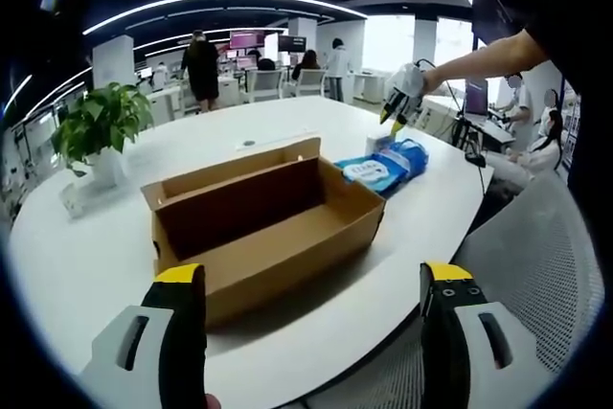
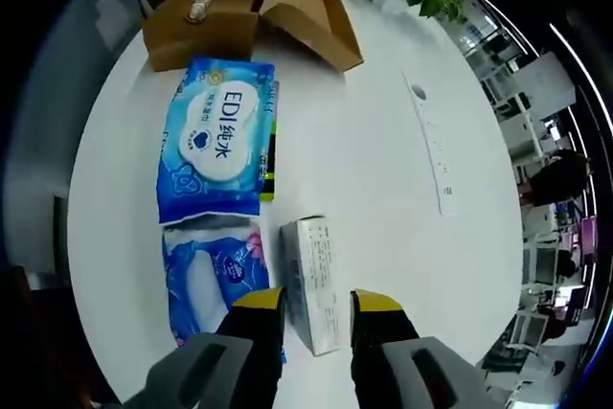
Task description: Operate the shoe box by opening the lid, removing the specified soft item, and placing it in the target area until the item is outside and the box remains undamaged.
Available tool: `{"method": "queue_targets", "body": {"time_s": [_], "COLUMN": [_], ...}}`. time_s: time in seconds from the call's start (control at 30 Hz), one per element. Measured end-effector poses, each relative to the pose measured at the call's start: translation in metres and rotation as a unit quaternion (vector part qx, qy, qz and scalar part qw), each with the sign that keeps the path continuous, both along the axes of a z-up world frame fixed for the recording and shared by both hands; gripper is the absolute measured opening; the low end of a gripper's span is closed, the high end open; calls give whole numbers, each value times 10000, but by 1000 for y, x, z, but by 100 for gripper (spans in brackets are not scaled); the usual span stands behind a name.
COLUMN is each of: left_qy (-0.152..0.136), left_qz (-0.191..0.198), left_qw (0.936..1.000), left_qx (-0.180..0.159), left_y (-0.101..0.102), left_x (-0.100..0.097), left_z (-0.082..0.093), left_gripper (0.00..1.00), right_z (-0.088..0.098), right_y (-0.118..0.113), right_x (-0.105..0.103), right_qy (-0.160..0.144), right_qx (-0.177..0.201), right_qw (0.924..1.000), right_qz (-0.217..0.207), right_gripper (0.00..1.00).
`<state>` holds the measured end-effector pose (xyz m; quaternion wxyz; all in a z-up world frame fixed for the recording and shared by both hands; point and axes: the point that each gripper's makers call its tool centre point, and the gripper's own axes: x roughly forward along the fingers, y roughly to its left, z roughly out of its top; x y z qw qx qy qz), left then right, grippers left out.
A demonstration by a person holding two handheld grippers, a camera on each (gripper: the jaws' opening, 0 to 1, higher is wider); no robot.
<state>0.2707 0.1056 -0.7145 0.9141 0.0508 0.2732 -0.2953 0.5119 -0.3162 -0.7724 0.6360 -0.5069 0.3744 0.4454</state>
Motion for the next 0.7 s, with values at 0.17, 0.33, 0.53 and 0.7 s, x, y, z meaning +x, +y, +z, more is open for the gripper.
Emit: {"method": "queue_targets", "body": {"time_s": [0.17, 0.33, 0.53, 0.7], "left_qy": [24, -10, 26, 47], "left_qz": [-14, -39, -134, -203], "left_qw": [10000, 10000, 9999, 9998], "left_qx": [-45, -90, -69, -78], "left_y": [-1, -2, -5, -8], "left_x": [-1, -1, -3, -4], "left_z": [0, 3, 2, 3], "left_gripper": [97, 97, 98, 97], "right_z": [9, 17, 31, 38], "right_y": [3, 9, 22, 29], "right_x": [-7, -19, -36, -49], "right_qy": [-39, -87, -187, -218], "right_qx": [203, 383, 764, 1044], "right_qw": [9993, 9978, 9926, 9877], "right_qz": [-322, -529, -923, -1148], "right_gripper": [32, 36, 43, 49]}}
